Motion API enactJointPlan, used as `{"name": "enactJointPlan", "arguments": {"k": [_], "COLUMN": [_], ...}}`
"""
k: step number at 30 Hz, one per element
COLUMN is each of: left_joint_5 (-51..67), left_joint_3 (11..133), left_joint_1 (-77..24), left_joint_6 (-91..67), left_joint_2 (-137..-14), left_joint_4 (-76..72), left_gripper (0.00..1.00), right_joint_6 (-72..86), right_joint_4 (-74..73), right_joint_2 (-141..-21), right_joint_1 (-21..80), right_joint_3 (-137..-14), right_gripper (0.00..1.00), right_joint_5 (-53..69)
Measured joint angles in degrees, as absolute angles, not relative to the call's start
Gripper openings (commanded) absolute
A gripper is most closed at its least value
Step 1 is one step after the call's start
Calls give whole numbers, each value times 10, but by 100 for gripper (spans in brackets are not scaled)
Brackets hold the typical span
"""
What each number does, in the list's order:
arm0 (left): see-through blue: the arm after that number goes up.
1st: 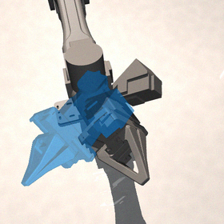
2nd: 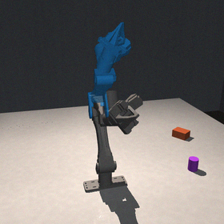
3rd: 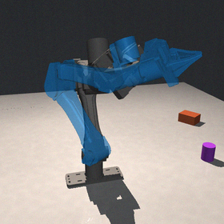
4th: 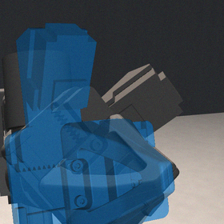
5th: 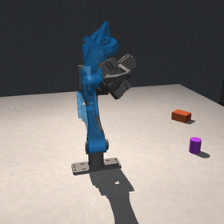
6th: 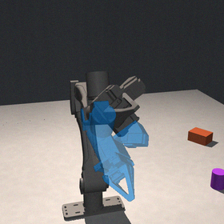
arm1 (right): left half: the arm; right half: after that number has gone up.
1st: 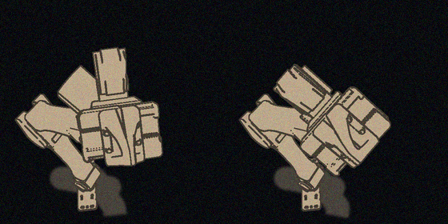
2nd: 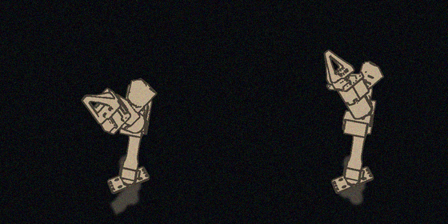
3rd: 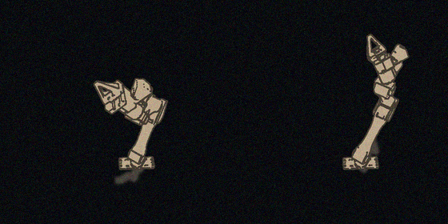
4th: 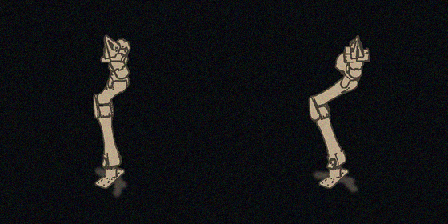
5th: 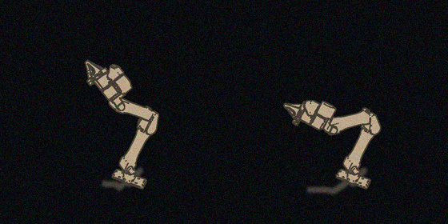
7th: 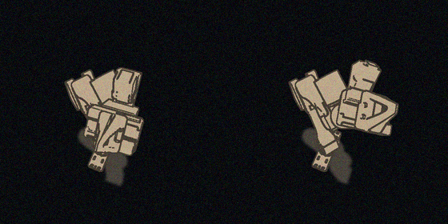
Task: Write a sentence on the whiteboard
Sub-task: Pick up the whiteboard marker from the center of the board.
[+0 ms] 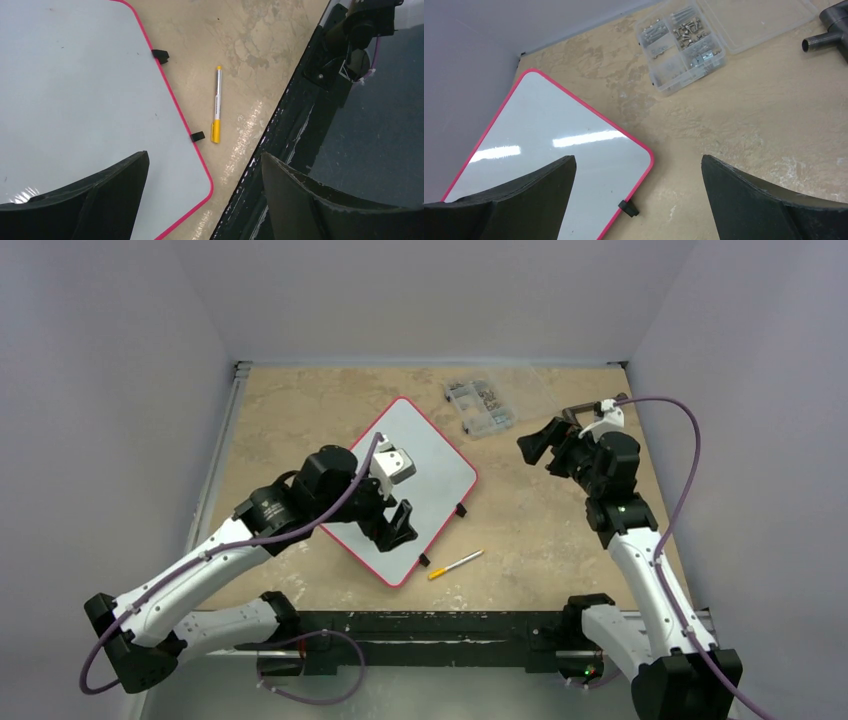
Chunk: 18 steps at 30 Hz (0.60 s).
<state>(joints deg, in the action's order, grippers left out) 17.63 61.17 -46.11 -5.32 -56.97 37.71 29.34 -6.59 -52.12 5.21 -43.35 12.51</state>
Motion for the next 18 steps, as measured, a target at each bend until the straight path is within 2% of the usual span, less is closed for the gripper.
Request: {"name": "enactJointPlan", "arguments": {"k": [7,12,18], "left_joint_5": [129,94,81], "left_joint_3": [592,593,597], "left_joint_1": [-542,-603,-652], "left_joint_6": [-83,-73,-41], "left_joint_2": [-598,-672,-752], "left_joint_4": [322,304,297], "left_gripper": [81,79,69], "right_joint_6": [296,293,287], "right_joint_4": [-124,-161,-202], "right_joint_2": [-518,-513,-483], "right_joint_1": [52,52,52], "right_joint_3": [-441,-448,-451], "right_gripper": [99,99,99], "right_joint_5": [84,56,23]}}
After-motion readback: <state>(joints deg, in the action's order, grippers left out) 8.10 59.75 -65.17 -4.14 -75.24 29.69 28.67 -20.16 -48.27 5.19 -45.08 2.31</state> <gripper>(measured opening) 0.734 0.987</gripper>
